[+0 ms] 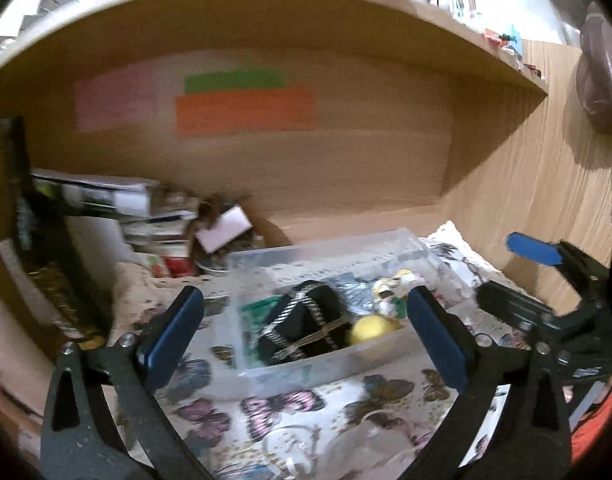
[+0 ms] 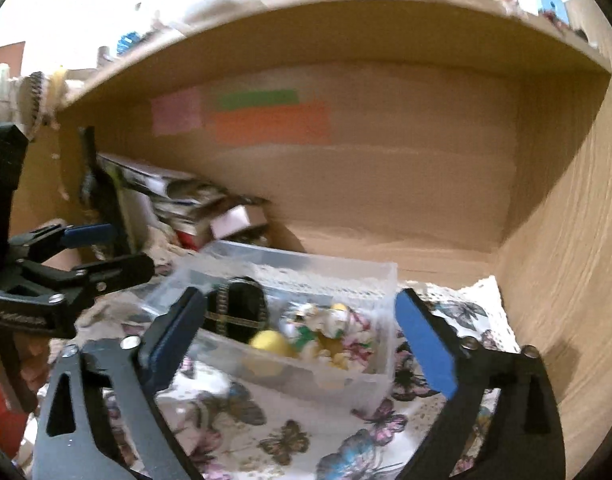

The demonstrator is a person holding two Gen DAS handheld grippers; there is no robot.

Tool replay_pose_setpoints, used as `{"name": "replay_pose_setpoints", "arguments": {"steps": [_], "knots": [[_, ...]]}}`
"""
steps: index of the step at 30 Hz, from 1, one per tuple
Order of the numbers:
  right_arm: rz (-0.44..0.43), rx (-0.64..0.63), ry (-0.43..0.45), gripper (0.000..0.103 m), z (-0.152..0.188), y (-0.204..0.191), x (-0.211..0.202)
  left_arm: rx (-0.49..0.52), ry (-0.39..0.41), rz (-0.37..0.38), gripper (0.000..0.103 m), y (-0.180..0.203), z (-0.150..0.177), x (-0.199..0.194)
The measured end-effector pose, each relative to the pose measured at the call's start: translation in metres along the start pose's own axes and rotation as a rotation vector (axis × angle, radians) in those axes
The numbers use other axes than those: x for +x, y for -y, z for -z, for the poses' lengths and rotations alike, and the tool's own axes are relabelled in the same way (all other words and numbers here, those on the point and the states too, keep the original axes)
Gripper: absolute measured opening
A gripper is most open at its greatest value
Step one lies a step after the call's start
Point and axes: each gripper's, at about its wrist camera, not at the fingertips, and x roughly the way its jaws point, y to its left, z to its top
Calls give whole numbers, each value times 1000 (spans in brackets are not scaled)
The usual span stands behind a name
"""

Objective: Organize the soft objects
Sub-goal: 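Grasp the braided cord with the left gripper while the right gripper grasps the white drawstring pouch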

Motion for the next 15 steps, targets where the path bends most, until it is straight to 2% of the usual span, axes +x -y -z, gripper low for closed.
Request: {"name": "replay_pose_setpoints", "arguments": {"steps": [8, 15], "knots": [[-83, 4, -1, 103, 20, -28, -12, 10, -27, -51, 103, -13, 30, -26], [-190, 32, -88, 103, 51, -52, -3, 19, -85, -71, 103, -20, 64, -32]]}}
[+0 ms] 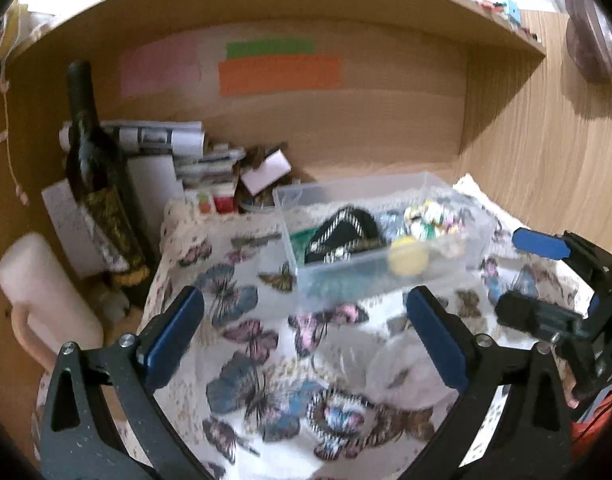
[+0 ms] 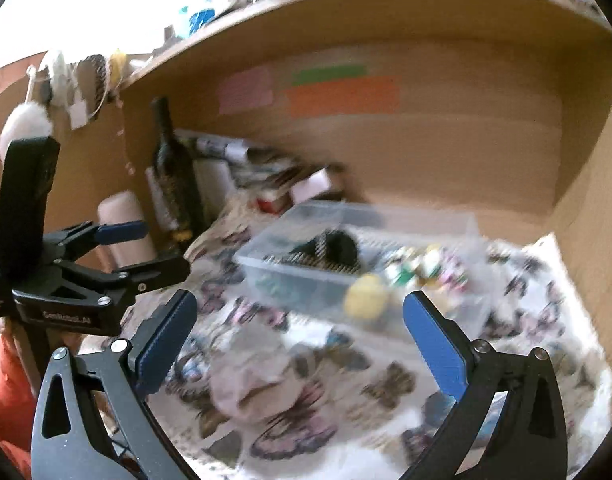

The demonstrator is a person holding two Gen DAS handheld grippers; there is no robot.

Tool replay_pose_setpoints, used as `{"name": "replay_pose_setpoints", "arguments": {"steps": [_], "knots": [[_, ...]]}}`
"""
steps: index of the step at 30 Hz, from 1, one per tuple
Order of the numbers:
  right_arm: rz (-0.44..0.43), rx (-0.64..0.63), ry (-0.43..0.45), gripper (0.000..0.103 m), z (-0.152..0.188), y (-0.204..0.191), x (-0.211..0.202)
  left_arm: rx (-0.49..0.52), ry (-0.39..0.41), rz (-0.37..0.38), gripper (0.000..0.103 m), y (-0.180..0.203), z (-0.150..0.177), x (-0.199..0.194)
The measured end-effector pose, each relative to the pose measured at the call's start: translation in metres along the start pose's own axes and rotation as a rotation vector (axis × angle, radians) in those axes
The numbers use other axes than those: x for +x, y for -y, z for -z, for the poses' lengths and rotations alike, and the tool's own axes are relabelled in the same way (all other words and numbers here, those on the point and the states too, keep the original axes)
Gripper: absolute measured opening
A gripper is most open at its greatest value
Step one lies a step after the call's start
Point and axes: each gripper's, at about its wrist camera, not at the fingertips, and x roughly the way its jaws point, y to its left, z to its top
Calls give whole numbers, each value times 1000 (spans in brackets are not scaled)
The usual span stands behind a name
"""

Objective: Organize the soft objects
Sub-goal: 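Grasp the braided cord with the left gripper while the right gripper grasps the white drawstring pouch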

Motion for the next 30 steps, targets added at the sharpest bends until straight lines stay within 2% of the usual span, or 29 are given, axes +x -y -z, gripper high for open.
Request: {"name": "replay_pose_setpoints", "arguments": {"steps": [8, 10, 13, 14, 15, 16, 18, 20, 22, 23, 25, 27, 28, 30], "knots": [[-57, 46, -149, 102, 32, -10, 35, -75, -111, 46, 103, -12, 38, 15], [-71, 65, -189, 96, 38, -8, 43, -90, -146, 49, 103, -15, 48, 21], [-87, 78, -253, 78, 44, -7, 53, -98, -174, 45, 103, -17, 60, 27], [-97, 74, -263, 68, 45, -8, 54, -101, -178, 48, 102, -18, 63, 27], [-93, 66, -262, 67, 45, -9, 53, -104, -179, 53, 99, -19, 65, 28], [-88, 59, -260, 67, 45, -10, 52, -104, -182, 60, 91, -19, 67, 28], [-76, 43, -259, 52, 47, -12, 51, -99, -194, 77, 79, -19, 69, 29], [-70, 40, -253, 43, 48, -11, 48, -103, -202, 98, 72, -19, 70, 31], [-67, 41, -244, 35, 47, -9, 45, -100, -213, 115, 55, -18, 71, 34], [-67, 41, -240, 32, 47, -8, 44, -98, -222, 125, 50, -17, 71, 36], [-57, 39, -224, 30, 46, -6, 40, -104, -239, 143, 30, -17, 71, 39], [-32, 35, -203, 29, 43, -5, 37, -113, -247, 158, 16, -19, 70, 41], [-26, 38, -190, 29, 42, -3, 34, -117, -249, 165, 11, -19, 70, 41], [-17, 48, -168, 28, 39, 2, 29, -119, -241, 166, 9, -21, 68, 40]]}}
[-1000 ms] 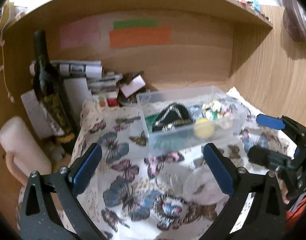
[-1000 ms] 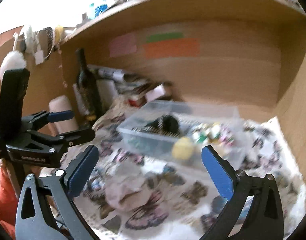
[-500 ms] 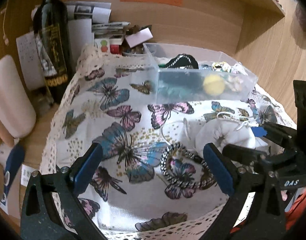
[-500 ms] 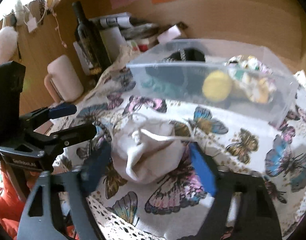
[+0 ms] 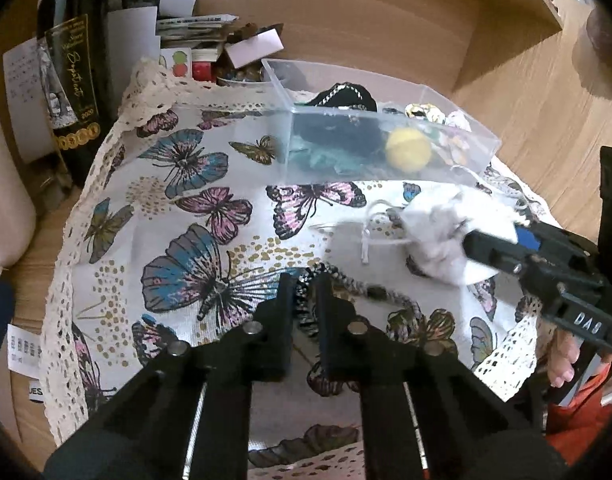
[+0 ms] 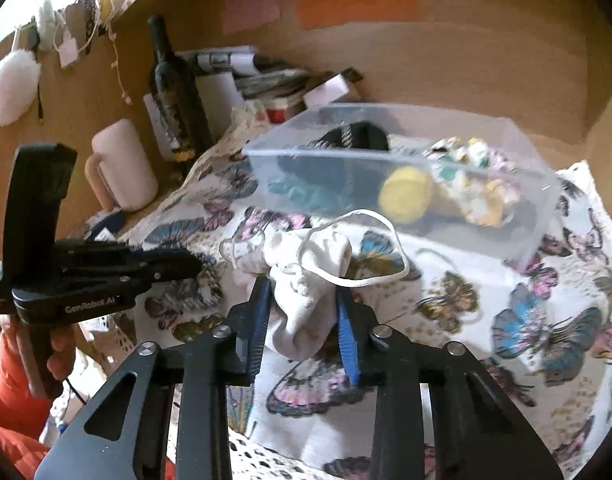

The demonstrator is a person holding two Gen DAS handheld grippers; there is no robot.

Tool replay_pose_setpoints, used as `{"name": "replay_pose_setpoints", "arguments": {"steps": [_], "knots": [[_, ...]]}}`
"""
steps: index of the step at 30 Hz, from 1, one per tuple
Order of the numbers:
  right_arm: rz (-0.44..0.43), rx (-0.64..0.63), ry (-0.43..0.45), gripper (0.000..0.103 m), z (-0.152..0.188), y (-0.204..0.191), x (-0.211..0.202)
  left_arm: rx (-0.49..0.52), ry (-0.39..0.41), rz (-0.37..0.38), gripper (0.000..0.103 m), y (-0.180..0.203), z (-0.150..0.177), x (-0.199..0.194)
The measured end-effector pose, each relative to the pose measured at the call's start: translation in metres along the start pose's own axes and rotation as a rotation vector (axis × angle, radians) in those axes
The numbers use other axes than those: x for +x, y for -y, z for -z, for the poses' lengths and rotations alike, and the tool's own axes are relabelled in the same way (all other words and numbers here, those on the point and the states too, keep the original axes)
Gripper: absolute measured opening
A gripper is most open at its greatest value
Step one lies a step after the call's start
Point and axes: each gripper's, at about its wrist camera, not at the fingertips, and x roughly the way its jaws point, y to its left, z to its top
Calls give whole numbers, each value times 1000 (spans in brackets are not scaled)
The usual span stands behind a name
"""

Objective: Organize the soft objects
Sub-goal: 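Grasp the braided cord with the left gripper while the right gripper grasps the white drawstring pouch, then carry the cord and white pouch into the clear box and release both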

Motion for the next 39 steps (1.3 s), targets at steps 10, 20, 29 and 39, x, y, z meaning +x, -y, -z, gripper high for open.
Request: {"name": "replay_pose_setpoints", "arguments": {"steps": [10, 20, 29, 39], "knots": [[68, 36, 127, 28, -20, 24, -35, 20, 116, -9, 6, 8, -23, -23], [130, 49, 255, 28, -53, 43, -63, 45, 232, -14, 6, 23, -67, -38], [156, 16, 330, 28, -90, 49, -66, 55, 317, -14, 6, 31, -113, -42], [151, -24, 254, 28, -119, 52, -25, 71, 293, -30, 6, 40, -141, -11]]}}
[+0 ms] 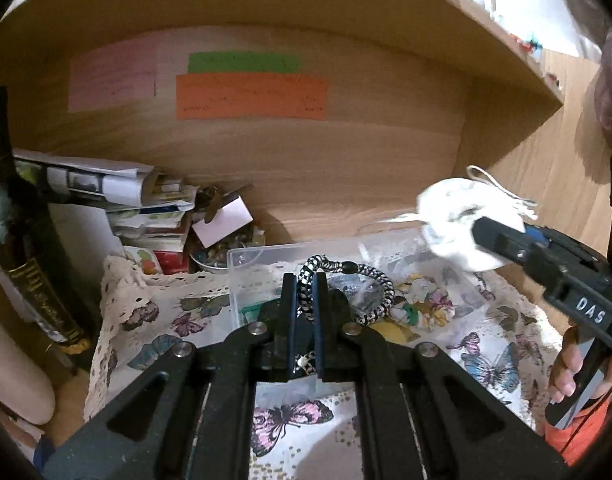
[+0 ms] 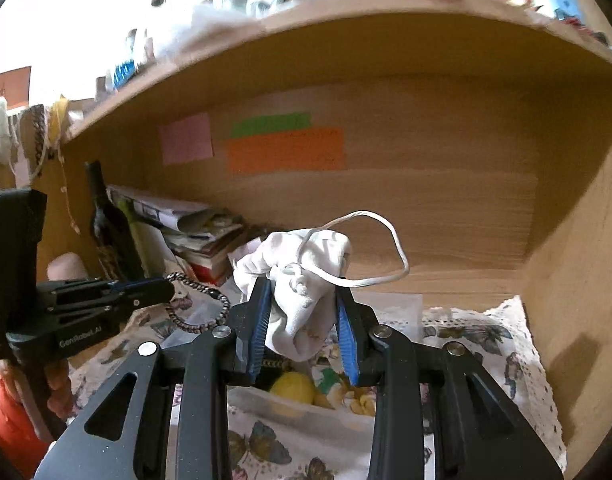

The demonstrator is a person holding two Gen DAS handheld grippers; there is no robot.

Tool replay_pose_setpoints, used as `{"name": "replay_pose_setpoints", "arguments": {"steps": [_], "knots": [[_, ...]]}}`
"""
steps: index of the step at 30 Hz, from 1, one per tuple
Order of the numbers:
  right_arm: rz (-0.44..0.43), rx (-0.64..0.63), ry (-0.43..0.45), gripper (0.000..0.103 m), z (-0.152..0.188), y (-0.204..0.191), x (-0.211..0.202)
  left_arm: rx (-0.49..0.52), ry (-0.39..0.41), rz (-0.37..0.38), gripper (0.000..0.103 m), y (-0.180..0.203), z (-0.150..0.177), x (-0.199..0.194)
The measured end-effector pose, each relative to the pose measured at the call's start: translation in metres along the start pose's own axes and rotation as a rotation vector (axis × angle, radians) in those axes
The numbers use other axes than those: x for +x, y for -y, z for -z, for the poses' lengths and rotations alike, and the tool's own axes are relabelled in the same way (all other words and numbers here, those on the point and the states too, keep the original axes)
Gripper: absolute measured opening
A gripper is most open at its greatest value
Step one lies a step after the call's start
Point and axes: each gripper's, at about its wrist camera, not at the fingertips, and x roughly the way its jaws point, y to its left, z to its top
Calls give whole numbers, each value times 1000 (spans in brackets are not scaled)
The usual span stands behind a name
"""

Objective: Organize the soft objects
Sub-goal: 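Carry the cord and white pouch into the clear box and release both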

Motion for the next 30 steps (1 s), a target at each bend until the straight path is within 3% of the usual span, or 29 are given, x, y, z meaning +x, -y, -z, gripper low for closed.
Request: {"name": "replay_pose_setpoints", "arguments": {"steps": [14, 17, 20, 24, 26, 28, 30], "knots": [[22, -23, -239, 29, 32, -1, 80, -5, -169, 16, 6, -2, 18, 63], [45, -43, -269, 32, 36, -3, 89, -3, -177, 16, 7, -2, 20, 68], [62, -53, -276, 43, 38, -5, 89, -3, -192, 11, 9, -3, 23, 73], [75, -47, -246, 56, 35, -4, 80, -15, -191, 16, 18, -5, 23, 69], [76, -42, -228, 58, 31, -3, 73, -14, -177, 18, 25, -4, 21, 63], [75, -35, -203, 61, 28, -2, 63, -13, -156, 20, 38, -4, 19, 55], [73, -30, -171, 63, 24, -1, 50, -12, -129, 13, 41, -4, 15, 46]]}}
